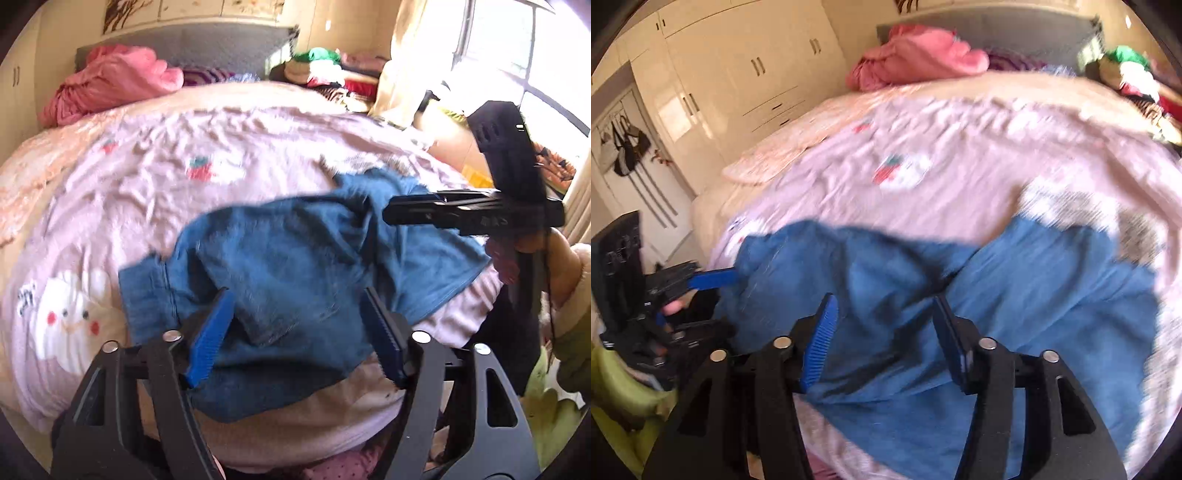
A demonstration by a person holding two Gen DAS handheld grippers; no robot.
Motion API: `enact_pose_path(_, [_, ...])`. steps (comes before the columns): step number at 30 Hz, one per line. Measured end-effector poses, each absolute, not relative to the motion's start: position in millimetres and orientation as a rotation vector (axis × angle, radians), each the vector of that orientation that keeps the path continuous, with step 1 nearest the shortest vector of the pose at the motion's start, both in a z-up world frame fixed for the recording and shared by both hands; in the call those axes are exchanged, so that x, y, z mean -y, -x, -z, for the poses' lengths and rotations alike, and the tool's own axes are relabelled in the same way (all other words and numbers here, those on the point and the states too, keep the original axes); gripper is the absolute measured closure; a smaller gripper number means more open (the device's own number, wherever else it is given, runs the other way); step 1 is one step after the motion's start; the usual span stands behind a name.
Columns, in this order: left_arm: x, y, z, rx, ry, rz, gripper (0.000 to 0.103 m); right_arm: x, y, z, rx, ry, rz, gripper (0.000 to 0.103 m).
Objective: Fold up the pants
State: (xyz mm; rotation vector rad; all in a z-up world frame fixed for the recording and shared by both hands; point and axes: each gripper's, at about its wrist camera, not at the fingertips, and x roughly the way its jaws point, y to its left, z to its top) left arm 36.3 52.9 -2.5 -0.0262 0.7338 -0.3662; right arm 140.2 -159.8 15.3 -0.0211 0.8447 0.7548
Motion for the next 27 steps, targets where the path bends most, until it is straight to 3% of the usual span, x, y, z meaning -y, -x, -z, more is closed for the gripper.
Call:
enact_pose_path(6, [-9,-56,-13,-0.722,0.026,0.494,0.029,188,-190,-28,-0.846,0.019,-0.577,0.038])
enact_pose_path(14, [51,-100,22,-0.863,0.105,0.665,0.030,187,-250,-9,-0.911,0.048,-0.472,0.035])
enact_pose_path(20, [61,-125,53,-0.957,0.175,0.640,0.054,157,-286,11,-0.983,0.145,-0.459,0.030])
enact_pose_path(22, [62,-126,59,-0.963,0.181,0.633,0.072,148,-297,19,-0.998,0.165,-0.443,0.030])
enact_pose_path(25, [62,-123,63,-0.961,0.170,0.641,0.089,142,-317,33,-1.038,0.172,-0.396,0.030])
enact_pose_path(27, [62,-122,66,-0.967,0.187,0.659,0.090,140,-329,44,-1.060,0.165,-0.376,0.034])
